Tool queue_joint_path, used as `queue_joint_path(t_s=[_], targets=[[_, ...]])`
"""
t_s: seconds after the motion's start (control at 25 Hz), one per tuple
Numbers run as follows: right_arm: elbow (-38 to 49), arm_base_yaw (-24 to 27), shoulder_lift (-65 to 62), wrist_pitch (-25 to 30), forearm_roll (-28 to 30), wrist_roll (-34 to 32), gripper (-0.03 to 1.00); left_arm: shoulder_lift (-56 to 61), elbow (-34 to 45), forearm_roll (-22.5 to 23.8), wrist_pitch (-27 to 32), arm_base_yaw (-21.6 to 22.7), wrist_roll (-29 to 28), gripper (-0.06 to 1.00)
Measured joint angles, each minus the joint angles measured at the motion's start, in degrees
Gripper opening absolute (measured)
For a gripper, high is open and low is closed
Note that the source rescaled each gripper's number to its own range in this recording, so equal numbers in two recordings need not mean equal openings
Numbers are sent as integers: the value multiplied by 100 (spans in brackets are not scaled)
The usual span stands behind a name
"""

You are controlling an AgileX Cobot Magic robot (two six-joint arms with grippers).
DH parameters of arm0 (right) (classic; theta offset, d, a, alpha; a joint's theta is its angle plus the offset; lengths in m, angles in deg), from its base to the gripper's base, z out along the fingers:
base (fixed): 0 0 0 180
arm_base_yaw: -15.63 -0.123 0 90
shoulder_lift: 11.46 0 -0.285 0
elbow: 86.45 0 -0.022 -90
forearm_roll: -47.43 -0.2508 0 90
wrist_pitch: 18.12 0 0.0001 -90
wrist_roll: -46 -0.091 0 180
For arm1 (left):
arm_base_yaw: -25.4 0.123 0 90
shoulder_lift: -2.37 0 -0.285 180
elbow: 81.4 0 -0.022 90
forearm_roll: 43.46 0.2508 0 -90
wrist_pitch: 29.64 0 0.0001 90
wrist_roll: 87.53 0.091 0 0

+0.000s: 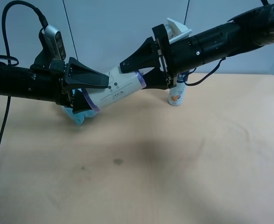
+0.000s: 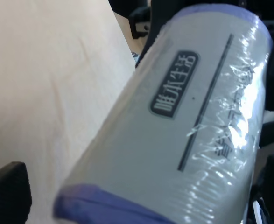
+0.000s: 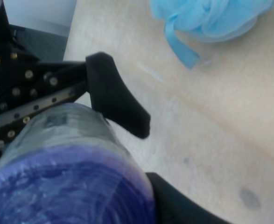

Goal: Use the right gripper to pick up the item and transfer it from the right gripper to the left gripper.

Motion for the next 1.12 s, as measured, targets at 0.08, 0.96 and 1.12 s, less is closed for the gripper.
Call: queue_joint_path(t_s=[0.08, 0.96, 1.12], targets=[[0, 0, 0, 0, 0, 35, 1, 0, 0, 69, 0, -108, 0, 100], [0, 0, 0, 0, -5, 35, 1, 0, 0, -172, 0, -170, 174, 68], [0, 0, 0, 8, -35, 39, 0, 0, 0, -172, 21, -170, 197, 19]])
